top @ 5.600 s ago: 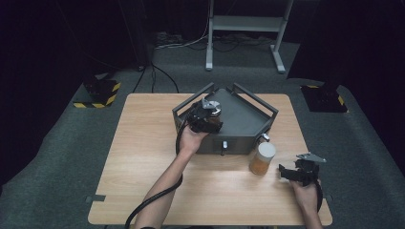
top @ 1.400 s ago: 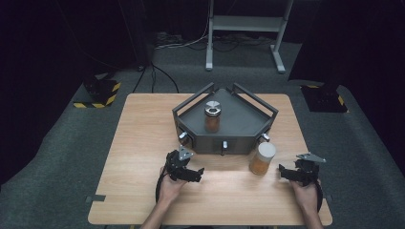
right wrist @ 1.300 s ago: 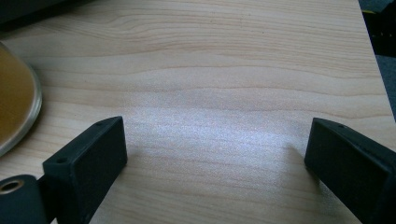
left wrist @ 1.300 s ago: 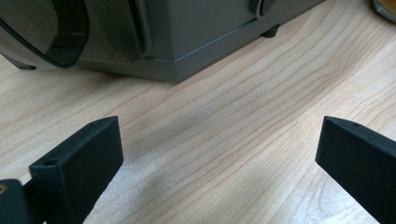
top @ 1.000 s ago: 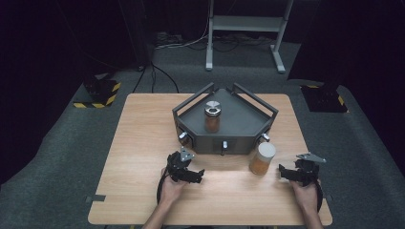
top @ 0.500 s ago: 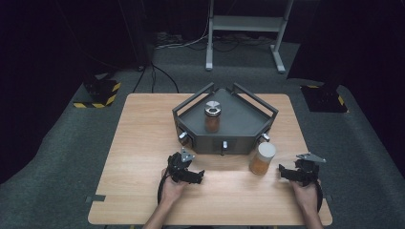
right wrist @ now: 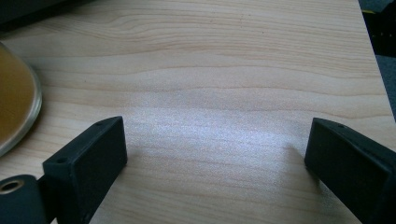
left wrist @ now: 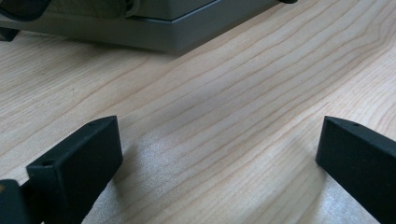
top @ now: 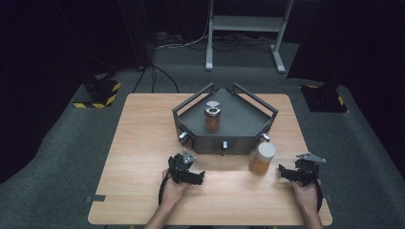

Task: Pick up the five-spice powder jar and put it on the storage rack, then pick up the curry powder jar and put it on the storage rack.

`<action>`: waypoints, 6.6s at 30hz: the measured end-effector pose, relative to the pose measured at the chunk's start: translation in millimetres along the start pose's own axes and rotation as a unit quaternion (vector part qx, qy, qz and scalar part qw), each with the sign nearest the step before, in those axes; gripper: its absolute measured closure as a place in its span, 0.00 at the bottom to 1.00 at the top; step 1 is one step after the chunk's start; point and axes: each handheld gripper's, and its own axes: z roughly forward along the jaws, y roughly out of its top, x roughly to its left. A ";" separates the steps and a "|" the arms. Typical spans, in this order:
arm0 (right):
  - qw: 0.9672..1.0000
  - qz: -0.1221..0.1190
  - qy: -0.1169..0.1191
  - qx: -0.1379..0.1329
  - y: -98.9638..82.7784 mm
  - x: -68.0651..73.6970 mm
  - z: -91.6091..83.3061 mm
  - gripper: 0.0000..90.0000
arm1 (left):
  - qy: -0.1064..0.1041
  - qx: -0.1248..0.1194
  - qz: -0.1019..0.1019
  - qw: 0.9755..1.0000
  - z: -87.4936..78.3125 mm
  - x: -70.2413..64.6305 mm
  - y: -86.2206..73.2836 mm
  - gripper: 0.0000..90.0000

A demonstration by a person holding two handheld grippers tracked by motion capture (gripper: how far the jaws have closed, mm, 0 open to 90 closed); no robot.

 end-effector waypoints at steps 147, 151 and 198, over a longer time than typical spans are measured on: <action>0.982 -0.077 0.153 -0.080 30.4 40.8 -13.8 0.25 | 0.001 -0.001 0.000 1.000 0.2 -0.6 -0.1 0.00; 0.982 -0.076 0.153 -0.084 29.3 40.8 -13.6 0.28 | 0.001 -0.001 0.000 1.000 0.2 -0.6 -0.1 0.00; 0.980 -0.083 0.148 -0.109 18.8 42.2 -14.6 0.37 | 0.001 -0.001 0.000 1.000 0.2 -0.6 0.0 0.00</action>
